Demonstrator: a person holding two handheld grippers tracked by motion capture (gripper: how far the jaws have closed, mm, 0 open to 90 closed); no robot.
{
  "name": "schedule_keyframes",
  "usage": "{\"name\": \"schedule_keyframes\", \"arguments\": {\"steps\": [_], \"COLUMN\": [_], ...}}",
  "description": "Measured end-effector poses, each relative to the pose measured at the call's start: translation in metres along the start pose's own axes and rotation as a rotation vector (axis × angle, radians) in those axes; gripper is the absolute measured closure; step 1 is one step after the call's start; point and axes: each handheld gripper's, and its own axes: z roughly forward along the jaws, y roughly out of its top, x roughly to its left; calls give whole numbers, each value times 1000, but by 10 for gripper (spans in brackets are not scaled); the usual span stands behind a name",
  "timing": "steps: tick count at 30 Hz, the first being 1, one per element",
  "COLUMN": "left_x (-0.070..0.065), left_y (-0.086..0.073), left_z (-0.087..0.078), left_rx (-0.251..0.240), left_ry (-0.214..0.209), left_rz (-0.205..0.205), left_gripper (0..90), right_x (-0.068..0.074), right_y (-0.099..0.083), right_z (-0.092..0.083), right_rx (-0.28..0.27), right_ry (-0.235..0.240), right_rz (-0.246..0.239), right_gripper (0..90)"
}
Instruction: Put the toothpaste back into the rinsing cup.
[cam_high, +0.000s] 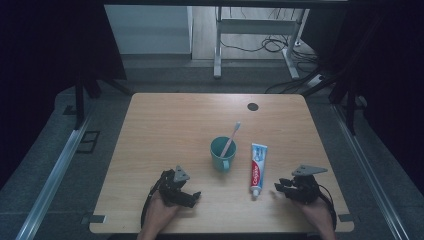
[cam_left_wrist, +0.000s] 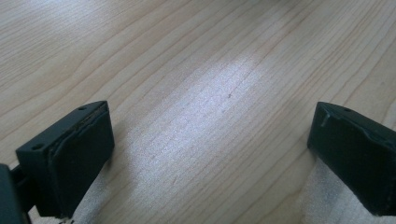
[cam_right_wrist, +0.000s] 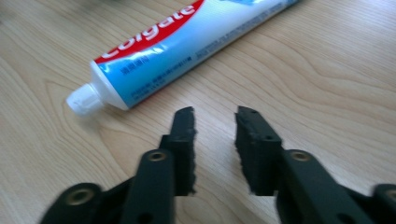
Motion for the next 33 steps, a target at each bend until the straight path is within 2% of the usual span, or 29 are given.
{"name": "schedule_keyframes", "arguments": {"steps": [4,9,24,33], "left_x": [0,0,0,0], "left_y": [0,0,0,0], "left_z": [0,0,0,0], "left_rx": [0,0,0,0], "left_ry": [0,0,0,0], "left_rz": [0,0,-2,0], "left_gripper": [6,6,6,6], "right_x": [3,6,18,28], "right_y": [8,21,56,68], "right_z": [1,2,15,32], "right_rx": [-1,3,15,31], "right_ry": [21,55,121,153], "right_rz": [-16,-33,-56,-81], "right_gripper": [818,888,891,885]}}
